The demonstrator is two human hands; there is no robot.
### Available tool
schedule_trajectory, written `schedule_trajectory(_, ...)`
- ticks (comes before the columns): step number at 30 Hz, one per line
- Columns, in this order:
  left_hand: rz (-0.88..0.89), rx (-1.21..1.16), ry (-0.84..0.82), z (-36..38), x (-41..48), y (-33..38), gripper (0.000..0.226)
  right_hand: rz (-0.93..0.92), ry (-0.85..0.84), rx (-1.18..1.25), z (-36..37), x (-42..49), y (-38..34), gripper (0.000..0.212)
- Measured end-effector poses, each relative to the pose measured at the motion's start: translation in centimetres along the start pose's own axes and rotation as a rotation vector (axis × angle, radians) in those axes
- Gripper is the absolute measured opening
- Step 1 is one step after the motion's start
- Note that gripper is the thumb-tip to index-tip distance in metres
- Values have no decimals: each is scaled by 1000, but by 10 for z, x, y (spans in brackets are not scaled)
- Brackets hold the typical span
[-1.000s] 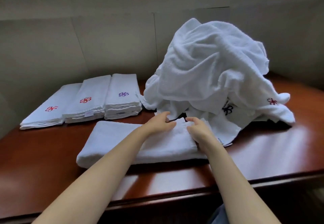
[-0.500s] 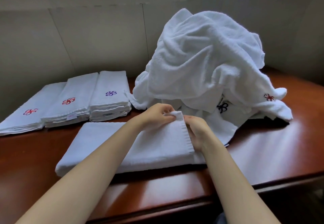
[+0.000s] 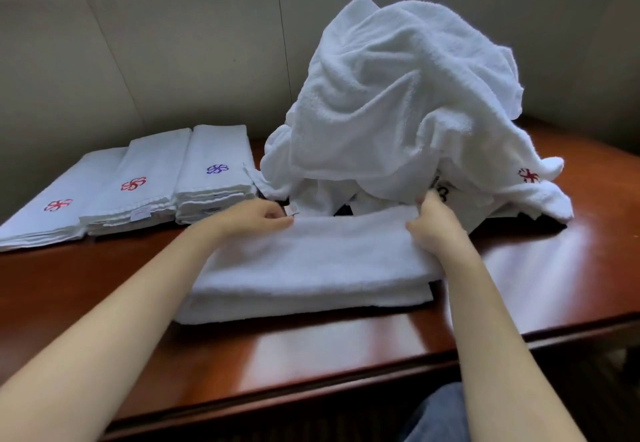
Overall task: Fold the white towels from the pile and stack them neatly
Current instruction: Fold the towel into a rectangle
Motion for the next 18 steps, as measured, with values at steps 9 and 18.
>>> schedule_trajectory(9, -438, 125, 170, -5, -44, -106, 72, 22, -41, 552, 3, -9, -3, 36)
schedule_trajectory(18, -502, -185, 240, 5, -78, -149, 81, 9, -66, 79, 34, -17, -3, 43)
Point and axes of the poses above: each hand's wrist, its own x-axis towards the middle knuckle, its own z-axis out of the palm, y = z × x, the point moved 10 cm from there along x, towards the middle knuckle, and after that the axes turned 2 degrees about -y, right-handed, at the moved point
